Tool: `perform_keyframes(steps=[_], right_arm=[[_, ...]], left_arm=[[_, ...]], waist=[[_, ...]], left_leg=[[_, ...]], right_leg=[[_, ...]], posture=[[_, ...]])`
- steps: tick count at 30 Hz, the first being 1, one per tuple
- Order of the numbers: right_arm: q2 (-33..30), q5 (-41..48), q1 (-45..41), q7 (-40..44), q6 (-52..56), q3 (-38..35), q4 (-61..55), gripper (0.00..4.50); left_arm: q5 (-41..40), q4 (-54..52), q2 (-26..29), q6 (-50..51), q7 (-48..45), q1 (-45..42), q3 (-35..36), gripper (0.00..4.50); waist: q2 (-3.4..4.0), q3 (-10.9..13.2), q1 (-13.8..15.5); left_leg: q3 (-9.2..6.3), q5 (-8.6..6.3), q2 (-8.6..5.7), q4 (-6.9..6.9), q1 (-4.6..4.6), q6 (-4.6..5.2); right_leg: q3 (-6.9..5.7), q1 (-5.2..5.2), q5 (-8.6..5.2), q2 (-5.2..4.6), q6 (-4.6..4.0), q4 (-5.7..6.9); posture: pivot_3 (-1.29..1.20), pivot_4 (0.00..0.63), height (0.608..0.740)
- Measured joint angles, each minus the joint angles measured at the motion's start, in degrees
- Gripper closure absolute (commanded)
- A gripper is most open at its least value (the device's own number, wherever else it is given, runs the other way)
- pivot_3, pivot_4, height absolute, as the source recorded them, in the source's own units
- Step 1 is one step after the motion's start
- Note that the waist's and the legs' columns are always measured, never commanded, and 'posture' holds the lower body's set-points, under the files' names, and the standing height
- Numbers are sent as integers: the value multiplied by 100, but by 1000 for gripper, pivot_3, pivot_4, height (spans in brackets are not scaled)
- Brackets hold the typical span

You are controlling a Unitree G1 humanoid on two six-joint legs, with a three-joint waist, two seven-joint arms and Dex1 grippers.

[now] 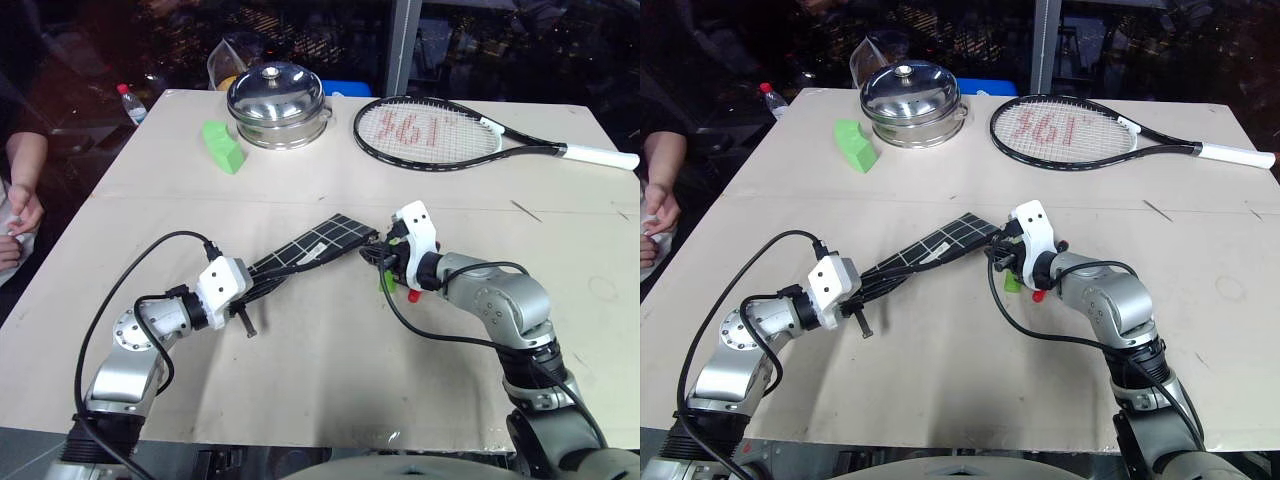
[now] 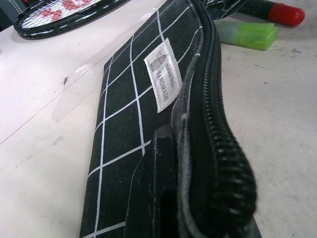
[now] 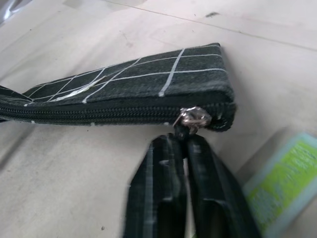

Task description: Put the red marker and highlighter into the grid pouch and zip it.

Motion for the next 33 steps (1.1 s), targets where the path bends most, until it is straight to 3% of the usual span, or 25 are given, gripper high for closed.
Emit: perform_keyframes(steps=[12, 33], right_arm=[[-29, 417, 105, 432, 250, -98, -359, 4432], [152, 888, 105, 413, 967, -302, -540, 4432]], left_arm=[[38, -97, -125, 105, 146, -18, 42, 4500], [167, -168, -496, 405, 445, -291, -62, 4500]], waist=[[1, 0, 10], [1, 1, 12]], left_leg=[[-1, 0, 0, -1, -1, 0], [0, 0, 0, -7, -3, 0]], right_leg=[[-2, 0, 0, -2, 0, -1], [-2, -2, 0, -4, -1, -7]], posture=[[0, 150, 740], [0, 150, 740]])
